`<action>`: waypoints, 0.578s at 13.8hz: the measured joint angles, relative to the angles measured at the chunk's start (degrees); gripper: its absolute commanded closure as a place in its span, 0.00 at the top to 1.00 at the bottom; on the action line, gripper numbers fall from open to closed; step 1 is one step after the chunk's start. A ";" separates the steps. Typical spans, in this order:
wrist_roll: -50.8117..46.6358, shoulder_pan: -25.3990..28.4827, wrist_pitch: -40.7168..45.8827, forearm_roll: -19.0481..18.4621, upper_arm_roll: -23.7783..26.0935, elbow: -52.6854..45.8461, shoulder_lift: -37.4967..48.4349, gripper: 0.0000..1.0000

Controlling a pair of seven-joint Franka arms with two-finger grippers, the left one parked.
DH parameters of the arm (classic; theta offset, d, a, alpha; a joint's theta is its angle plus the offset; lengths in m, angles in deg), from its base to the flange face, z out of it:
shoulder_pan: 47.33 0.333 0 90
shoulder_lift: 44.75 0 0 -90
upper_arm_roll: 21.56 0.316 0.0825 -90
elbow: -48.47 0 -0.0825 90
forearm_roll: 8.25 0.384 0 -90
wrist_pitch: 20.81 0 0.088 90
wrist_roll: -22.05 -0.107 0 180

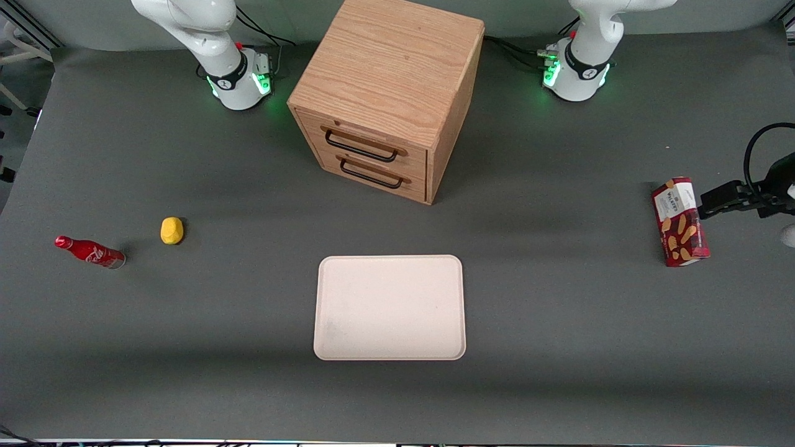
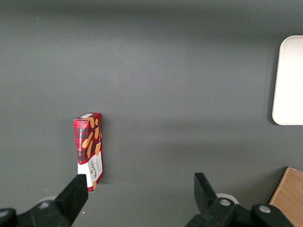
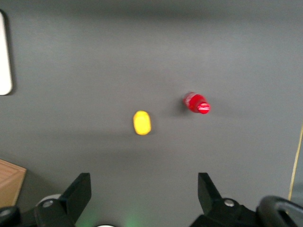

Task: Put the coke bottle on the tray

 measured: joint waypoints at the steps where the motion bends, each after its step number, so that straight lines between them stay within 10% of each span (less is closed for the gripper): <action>1: 2.17 -1.55 -1.23 0.00 -0.03 0.09 -0.75 1.00; 8: 14.35 -5.16 -5.90 0.00 -1.51 -2.89 -8.43 1.00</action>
